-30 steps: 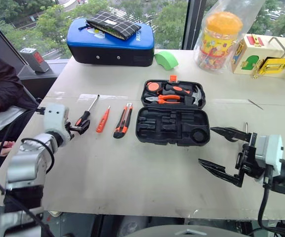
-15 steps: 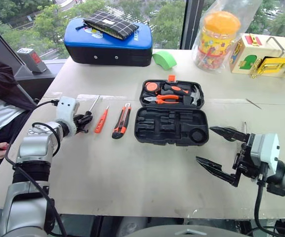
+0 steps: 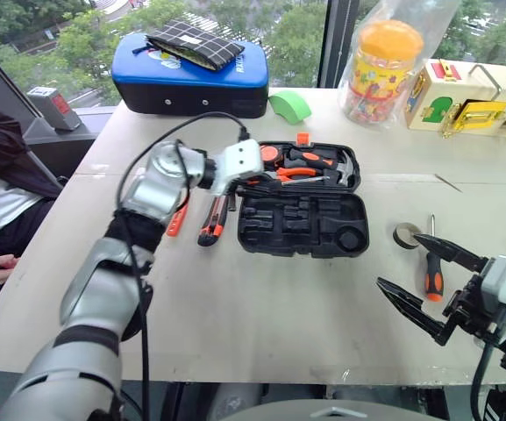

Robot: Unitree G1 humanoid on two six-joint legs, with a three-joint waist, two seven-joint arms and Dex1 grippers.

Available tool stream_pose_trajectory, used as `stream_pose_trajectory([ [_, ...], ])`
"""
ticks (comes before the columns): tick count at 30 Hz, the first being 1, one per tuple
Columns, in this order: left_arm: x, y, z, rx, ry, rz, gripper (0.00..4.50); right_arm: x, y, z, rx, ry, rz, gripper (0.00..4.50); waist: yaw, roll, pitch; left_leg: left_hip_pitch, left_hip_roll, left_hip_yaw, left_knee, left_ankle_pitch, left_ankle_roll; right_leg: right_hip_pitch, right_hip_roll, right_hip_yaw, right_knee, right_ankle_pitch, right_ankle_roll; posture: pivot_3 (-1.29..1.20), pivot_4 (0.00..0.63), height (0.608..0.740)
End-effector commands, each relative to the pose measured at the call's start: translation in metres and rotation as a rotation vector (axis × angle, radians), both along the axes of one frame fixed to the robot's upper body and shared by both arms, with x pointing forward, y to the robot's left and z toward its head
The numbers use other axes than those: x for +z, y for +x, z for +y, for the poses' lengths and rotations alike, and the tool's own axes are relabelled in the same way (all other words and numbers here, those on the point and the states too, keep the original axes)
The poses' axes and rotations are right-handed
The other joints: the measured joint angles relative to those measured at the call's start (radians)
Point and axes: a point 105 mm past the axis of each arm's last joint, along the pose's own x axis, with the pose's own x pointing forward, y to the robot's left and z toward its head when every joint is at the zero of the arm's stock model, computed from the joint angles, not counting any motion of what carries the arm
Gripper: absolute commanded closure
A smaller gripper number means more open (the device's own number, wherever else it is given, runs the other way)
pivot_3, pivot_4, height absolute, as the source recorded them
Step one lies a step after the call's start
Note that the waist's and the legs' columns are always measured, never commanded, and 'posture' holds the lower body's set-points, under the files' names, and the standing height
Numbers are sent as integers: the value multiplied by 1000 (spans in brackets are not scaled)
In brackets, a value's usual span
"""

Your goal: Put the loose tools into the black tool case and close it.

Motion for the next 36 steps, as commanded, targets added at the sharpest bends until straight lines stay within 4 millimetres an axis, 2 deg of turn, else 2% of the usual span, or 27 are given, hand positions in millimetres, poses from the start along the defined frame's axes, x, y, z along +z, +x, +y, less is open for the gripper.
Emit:
stream_pose_trajectory([
  [1, -11, 10, -4, -40, 121, -31, 3684, 10, -8, 2, -5, -30, -63, 0, -3, 0, 0, 0, 0, -1, 0, -1, 1, 0, 0, 0, 0, 0, 0, 0, 150, 740],
  [7, -29, 18, 6, 0, 222, -14, 3684, 7, -13, 1, -35, -35, -66, 0, -9, -1, 0, 0, 1, -2, 0, -2, 4, -1, 2, 0, 0, 0, 0, 0, 150, 740],
  [13, -34, 23, 14, 35, 258, -32, 3684, 1, -15, 1, -50, -33, -60, 0, -8, -1, 0, 0, 1, -1, 3, -2, 4, 0, 1, 1, 2, 0, 1, 0, 150, 740],
  [19, -32, 30, 12, 70, 271, -85, 3684, 0, -13, 0, -48, -35, -68, 0, -5, -1, 0, 2, 1, -1, 4, -2, 4, 0, 2, 1, 8, 0, 1, 0, 150, 740],
  [21, -25, 34, 11, 84, 252, -116, 2682, -1, -12, 0, -46, -36, -69, 0, -4, -1, 0, 3, 1, -1, 4, -2, 4, 0, 2, 1, 9, 0, 1, 0, 150, 740],
  [24, -1, 36, 3, 77, 116, -163, 1785, -3, -13, 0, -42, -36, -68, 0, 0, -1, 0, 4, 1, -2, 5, -2, 3, 1, 1, 1, 11, -1, 1, 0, 150, 740],
  [26, 15, 35, -1, 76, -2, -143, 982, -5, -12, 1, -42, -35, -69, 0, -1, -2, 1, 4, 1, -2, 5, -2, 3, 0, 1, 1, 12, -1, 1, 0, 150, 740],
  [30, 31, 34, 4, 123, -162, -54, 982, -7, -10, 4, -39, -26, -76, 0, -5, -2, 1, 3, 1, -3, 4, -2, 3, 0, 1, 0, 11, -1, 2, 0, 150, 740],
  [31, 32, 35, 5, 149, -192, -30, 1631, -7, -10, 5, -37, -24, -78, 0, -6, -2, 1, 3, 1, -3, 4, -2, 3, 0, 2, 0, 11, -1, 2, 0, 150, 740],
  [33, 31, 36, 7, 184, -242, 25, 2409, -7, -9, 6, -35, -21, -82, 0, -6, -2, 1, 2, 1, -3, 4, -2, 3, -1, 1, 0, 11, -2, 2, 0, 150, 740],
  [36, 23, 38, 4, 270, -329, 77, 3896, -7, -6, 6, -36, -21, -85, 0, -5, -2, 1, 2, 1, -3, 4, -2, 3, -1, 1, 0, 11, -2, 2, 0, 150, 740],
])
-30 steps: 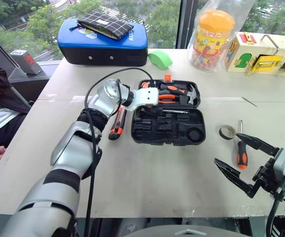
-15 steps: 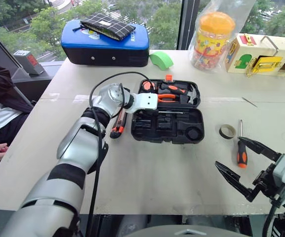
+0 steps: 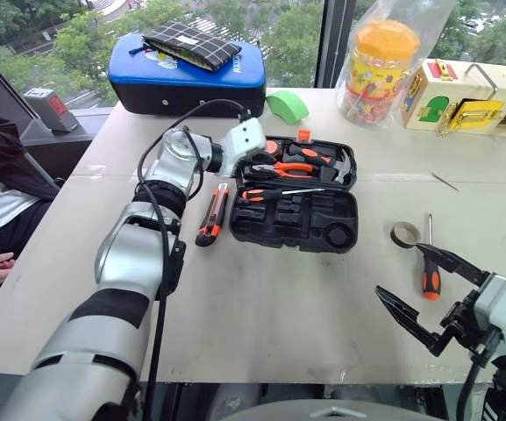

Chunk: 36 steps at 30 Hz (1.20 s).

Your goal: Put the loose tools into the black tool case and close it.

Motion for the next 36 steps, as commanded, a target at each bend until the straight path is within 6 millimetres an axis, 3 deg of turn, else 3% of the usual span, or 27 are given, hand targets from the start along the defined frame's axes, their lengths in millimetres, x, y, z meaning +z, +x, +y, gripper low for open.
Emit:
stream_pose_trajectory([
  [1, 3, 4, -5, 90, -117, 15, 4330, 5, 1, 1, 0, -3, -35, 0, 1, 0, 0, 0, 1, 0, 0, 0, 0, 0, 0, 0, 0, 0, 0, 0, 150, 740],
  [7, -22, 2, -12, 245, -180, 40, 4454, 5, 1, 2, -6, -5, -37, 0, 2, 0, 0, 0, 2, 0, 0, 0, 0, 0, -1, 1, 0, 0, 0, 0, 150, 740],
  [10, -47, -6, -13, 266, -106, 54, 4454, 5, 2, 3, -2, -5, -37, 0, 3, 1, 0, 0, 2, 0, 0, 0, 0, 0, -1, 1, 0, 0, 0, 0, 150, 740],
  [12, -64, -14, -12, 229, -13, 41, 4454, 6, 3, 4, 2, -3, -38, 0, 3, 0, -1, 1, 2, 0, 0, 0, 0, 0, -1, 2, 0, 0, 0, 0, 150, 740],
  [18, -88, -29, -15, 48, 191, -100, 4454, 8, 4, 2, 7, -11, -34, 0, 7, 1, -3, 3, 1, 3, 0, 0, 0, 1, -2, 4, 0, 0, 0, 0, 150, 740],
  [36, -93, -26, -2, -238, 502, -430, 4454, 6, 0, 1, -1, -12, -18, 0, 6, 1, -5, 14, 1, 6, -3, 0, 0, 9, -2, 6, -2, -1, 1, 0, 150, 740],
])
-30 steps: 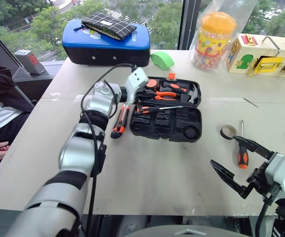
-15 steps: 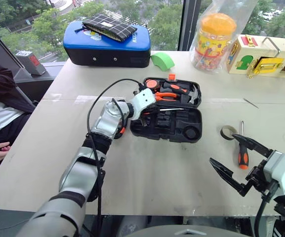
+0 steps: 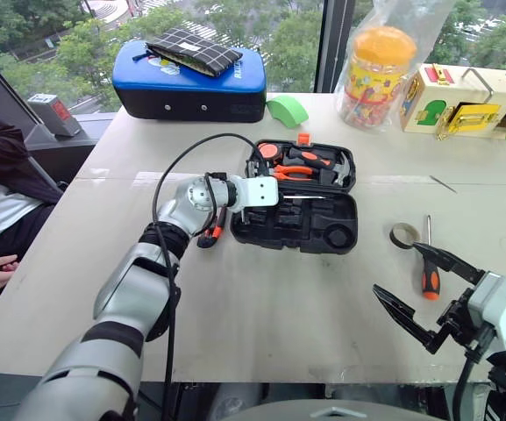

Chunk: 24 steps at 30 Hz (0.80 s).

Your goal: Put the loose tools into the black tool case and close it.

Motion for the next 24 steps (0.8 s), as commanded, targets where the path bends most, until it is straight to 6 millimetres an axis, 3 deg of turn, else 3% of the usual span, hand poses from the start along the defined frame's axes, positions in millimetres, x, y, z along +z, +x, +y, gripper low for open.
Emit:
stream_pose_trajectory([
  [1, -28, -11, 4, -82, 148, 11, 4454, 9, -2, 1, 12, -5, -36, 0, 0, 0, 0, 0, 0, 0, 0, 0, 0, 0, 0, 0, 0, 0, 0, 0, 150, 740],
  [11, -26, -21, -3, -181, 124, -9, 4454, 9, 1, 0, 11, -5, -39, 0, 10, 0, 0, -1, 0, 0, 0, 0, 0, 0, 0, 0, -1, 0, 1, 0, 150, 740],
  [15, -21, -11, -8, 44, -222, 375, 4454, 9, 4, 1, 16, -2, -41, 0, 22, 0, 1, -1, -1, 0, 1, 0, 0, 1, 0, -1, 0, 0, 1, 0, 150, 740],
  [18, -12, -8, -11, 89, -342, 465, 4454, 10, 5, 1, 20, -1, -42, 0, 21, 0, 2, -1, -1, 0, 3, 0, 0, 3, -1, -4, 0, 0, 1, 0, 150, 740],
  [24, 36, -4, -12, 153, -759, 756, 4454, 9, 4, 1, 21, 3, -37, 0, 17, 0, 5, -2, -1, -5, 2, 0, 0, 3, 0, -5, -1, -1, 1, 0, 150, 740],
])
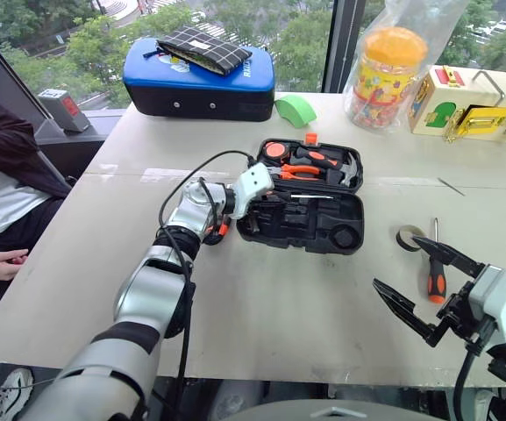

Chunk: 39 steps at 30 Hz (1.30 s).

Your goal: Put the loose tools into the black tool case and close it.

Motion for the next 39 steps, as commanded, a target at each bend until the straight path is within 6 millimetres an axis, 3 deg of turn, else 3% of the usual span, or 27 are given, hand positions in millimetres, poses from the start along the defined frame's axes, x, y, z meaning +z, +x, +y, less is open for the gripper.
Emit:
stream_pose_trajectory([
  [1, 45, 5, 1, 75, -232, 106, 4454, 5, -2, 2, 10, 2, -20, 0, -4, -1, 1, 0, 0, -1, 0, 0, 0, 0, 0, 0, 0, 0, 0, 0, 150, 740],
  [5, 56, 7, -1, 197, -297, 166, 4454, 5, 0, 4, 15, 8, -22, 0, -15, 0, 1, 0, 1, -1, -1, 0, 0, 0, 0, 0, 0, 0, 0, 0, 150, 740],
  [9, 51, 8, -7, 288, -300, 199, 4454, 5, 0, 6, 23, 11, -21, 0, -16, 0, 1, 1, 1, -1, -1, 0, 0, 0, 0, 0, -1, 0, 0, 0, 150, 740],
  [12, 33, 3, -15, 325, -243, 205, 4454, 6, 1, 6, 24, 11, -21, 0, -17, 0, 1, 1, 1, -1, -1, 0, 0, 0, 0, 1, -1, 0, 0, 0, 150, 740],
  [16, 4, 7, -10, 419, -100, 179, 4454, 6, 1, 7, 26, 12, -18, 0, -14, 0, 1, 1, 1, -1, -2, 0, 0, 0, 0, 1, -2, 0, 0, 0, 150, 740],
  [21, -23, 3, -11, 397, 61, 157, 4454, 5, 0, 8, 27, 11, -16, 0, -11, 1, 0, 2, 1, 1, -2, 0, -1, 1, -1, 2, -2, 0, 0, 0, 150, 740],
  [25, -26, 3, -11, 355, 117, 117, 4454, 5, 0, 8, 25, 11, -16, 0, -6, 2, -1, 4, 1, 1, -2, 0, -1, 2, -2, 3, -2, 0, 0, 0, 150, 740],
  [27, -19, 5, -11, 337, 82, 83, 4454, 4, 1, 7, 5, 13, -7, 0, -2, 1, -1, 4, 1, 1, -2, 0, -1, 2, -2, 3, -2, 0, 0, 0, 150, 740],
  [32, 49, 1, -9, 284, -338, 55, 4454, 3, 12, -5, -163, 49, -2, 0, -3, 1, 0, 1, 2, 0, -3, 0, -1, -1, -2, 2, -3, 0, 0, 0, 150, 740],
  [34, 57, -8, -3, 261, -341, 31, 4454, 1, 19, -13, -253, 88, 27, 0, -3, 1, 0, -4, 2, 1, -3, 0, -1, -6, -1, 3, -2, 0, -1, 0, 150, 740],
  [37, 64, -35, 4, 124, -374, 32, 4454, -5, 31, -26, -439, 9, 49, 0, -3, 3, -2, -11, 2, 1, -3, 3, -7, -13, -2, 5, -1, 0, -1, 0, 150, 740],
  [39, 70, -51, 7, 62, -411, 74, 3947, -15, 37, -34, -532, -27, 115, 0, -1, 3, -2, -11, 2, 2, -3, 4, -7, -14, -2, 5, -2, 0, -1, 0, 150, 740],
])
